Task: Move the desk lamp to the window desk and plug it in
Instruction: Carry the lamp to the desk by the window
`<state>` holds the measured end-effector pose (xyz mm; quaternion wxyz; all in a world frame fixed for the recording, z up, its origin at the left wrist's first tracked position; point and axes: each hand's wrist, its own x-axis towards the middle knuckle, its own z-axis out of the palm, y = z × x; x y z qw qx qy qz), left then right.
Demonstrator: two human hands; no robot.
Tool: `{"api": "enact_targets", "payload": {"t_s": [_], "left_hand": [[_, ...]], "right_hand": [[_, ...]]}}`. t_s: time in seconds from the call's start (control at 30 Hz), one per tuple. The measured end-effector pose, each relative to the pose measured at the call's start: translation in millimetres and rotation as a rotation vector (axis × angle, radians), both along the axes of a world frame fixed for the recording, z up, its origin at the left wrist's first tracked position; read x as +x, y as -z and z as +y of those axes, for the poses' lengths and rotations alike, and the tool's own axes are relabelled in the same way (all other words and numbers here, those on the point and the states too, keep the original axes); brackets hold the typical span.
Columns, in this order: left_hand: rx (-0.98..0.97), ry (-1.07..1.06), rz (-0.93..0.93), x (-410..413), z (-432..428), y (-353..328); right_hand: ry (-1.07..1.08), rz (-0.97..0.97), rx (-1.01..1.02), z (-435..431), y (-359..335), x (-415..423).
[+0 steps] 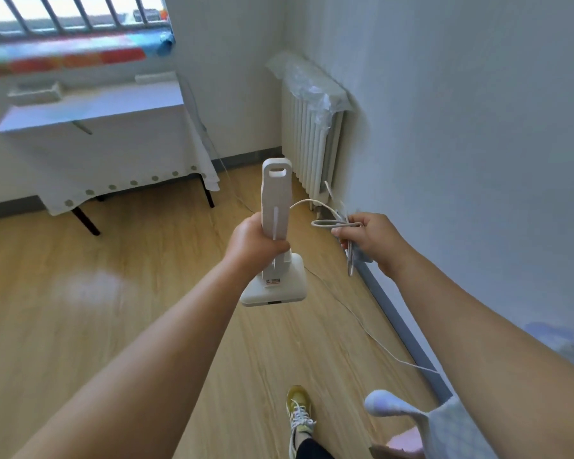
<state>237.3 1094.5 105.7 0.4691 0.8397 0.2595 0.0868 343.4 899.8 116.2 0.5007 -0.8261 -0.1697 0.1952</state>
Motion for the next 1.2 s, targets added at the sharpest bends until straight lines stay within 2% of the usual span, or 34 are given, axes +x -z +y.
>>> {"api": "enact_targets", "payload": {"t_s": [0.33, 0.7, 1.2], "left_hand": [[-0.023, -0.153, -0.008, 95.6, 98.6, -13.1], [-0.015, -0.239, -0.01, 151.0, 208.5, -12.6], [0.025, -0.226, 0.049, 242.5, 452.1, -13.0]], "right_hand": [[-0.128, -0.003, 0.014, 116.7, -2.6, 116.0], [-0.246, -0.023, -0.016, 239.2, -7.3, 185.6], [-0.254, -0.03, -0.027, 485.3, -8.7, 279.8]]}}
